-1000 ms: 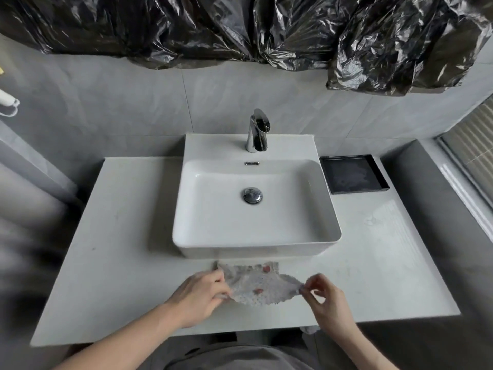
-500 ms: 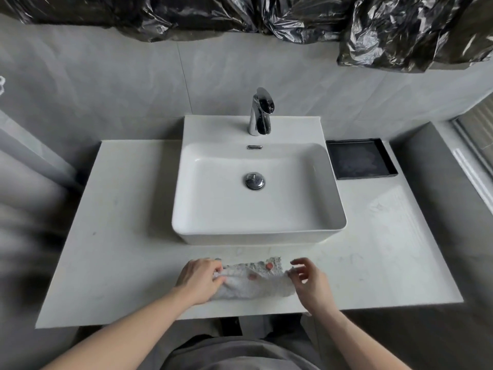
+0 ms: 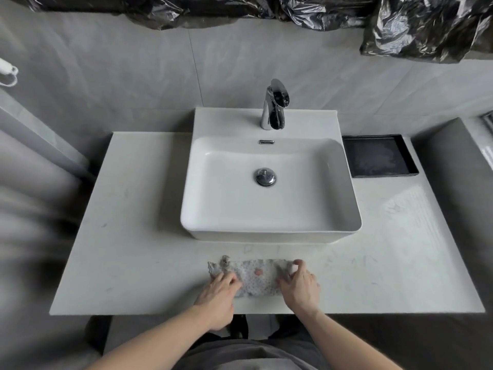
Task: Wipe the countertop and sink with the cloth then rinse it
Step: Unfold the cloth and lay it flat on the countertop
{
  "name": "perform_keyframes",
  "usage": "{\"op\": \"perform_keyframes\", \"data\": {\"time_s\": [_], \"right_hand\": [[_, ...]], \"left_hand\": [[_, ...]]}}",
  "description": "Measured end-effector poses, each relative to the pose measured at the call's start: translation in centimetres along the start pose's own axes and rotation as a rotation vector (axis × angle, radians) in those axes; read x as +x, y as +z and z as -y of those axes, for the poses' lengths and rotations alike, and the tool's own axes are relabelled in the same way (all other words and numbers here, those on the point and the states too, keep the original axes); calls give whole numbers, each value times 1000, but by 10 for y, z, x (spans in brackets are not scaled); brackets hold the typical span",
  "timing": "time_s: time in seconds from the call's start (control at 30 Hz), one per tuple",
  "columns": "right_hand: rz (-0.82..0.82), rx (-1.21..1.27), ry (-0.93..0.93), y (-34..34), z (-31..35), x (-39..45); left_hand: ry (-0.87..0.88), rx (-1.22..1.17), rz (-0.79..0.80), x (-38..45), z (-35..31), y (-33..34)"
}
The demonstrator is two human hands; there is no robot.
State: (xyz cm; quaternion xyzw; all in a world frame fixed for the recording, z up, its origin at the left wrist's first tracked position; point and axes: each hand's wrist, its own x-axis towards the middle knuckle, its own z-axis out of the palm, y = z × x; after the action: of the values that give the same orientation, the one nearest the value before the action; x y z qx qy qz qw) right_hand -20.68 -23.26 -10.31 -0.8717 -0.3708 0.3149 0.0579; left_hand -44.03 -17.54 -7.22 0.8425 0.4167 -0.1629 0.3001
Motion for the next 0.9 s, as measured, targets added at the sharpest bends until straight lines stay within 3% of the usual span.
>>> {"op": "perform_keyframes", "data": {"time_s": [0.1,0.23,0.4,0.6,0.77,0.9], "right_hand": [[62,-13,32,-5,9,3],[64,261,16,-26,25,-7],[74,420,-82,-34,56,-30],[414,361,-301,6,90,-42],[121,249,-174,24,71,-35],[193,194,-56,29,65,-27]], "left_hand": [[23,-9,-6,0,-2,-5],[41,-56,49,-6,1,-11],[-40,-249,-63,-21,10,-16],[-185,-299,-115,-38,30,-19],[-279,-324,-84,-48,37,-21],[-283,-332,-121,-51,33,-20]]}}
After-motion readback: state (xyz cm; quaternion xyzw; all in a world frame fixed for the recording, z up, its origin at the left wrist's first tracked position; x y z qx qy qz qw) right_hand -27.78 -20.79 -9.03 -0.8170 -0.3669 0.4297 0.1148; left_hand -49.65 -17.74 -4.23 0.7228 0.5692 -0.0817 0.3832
